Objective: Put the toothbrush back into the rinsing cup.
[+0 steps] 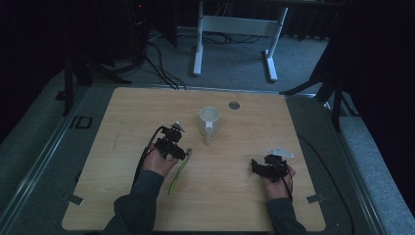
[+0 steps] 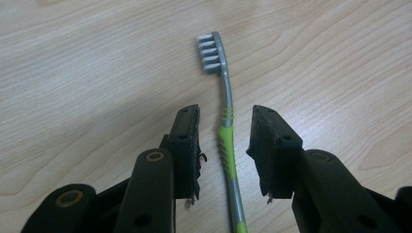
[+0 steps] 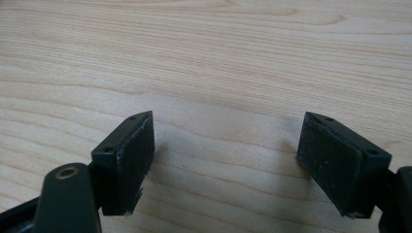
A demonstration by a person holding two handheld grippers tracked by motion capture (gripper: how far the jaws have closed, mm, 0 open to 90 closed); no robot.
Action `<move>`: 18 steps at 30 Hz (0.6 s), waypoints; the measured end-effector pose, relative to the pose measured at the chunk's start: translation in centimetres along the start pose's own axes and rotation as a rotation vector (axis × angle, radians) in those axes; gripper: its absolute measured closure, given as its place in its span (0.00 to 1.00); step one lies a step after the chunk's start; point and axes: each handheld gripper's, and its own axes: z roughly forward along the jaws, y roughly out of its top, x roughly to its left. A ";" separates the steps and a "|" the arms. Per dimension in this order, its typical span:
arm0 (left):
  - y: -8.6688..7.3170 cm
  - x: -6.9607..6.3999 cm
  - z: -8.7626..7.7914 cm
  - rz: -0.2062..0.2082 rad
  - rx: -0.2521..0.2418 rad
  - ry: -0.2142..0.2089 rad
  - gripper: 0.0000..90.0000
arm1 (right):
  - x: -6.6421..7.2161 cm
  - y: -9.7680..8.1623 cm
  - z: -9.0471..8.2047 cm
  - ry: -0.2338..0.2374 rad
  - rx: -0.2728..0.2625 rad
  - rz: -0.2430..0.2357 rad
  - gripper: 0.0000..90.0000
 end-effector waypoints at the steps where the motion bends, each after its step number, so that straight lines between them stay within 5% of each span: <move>1: 0.0 0.0 0.1 0.000 0.002 0.001 0.71 | 0.0 0.0 0.0 0.000 0.000 0.000 0.23; 18: 0.2 -0.3 1.2 0.003 0.045 -0.008 0.74 | 0.0 0.0 0.0 0.000 0.000 0.000 0.23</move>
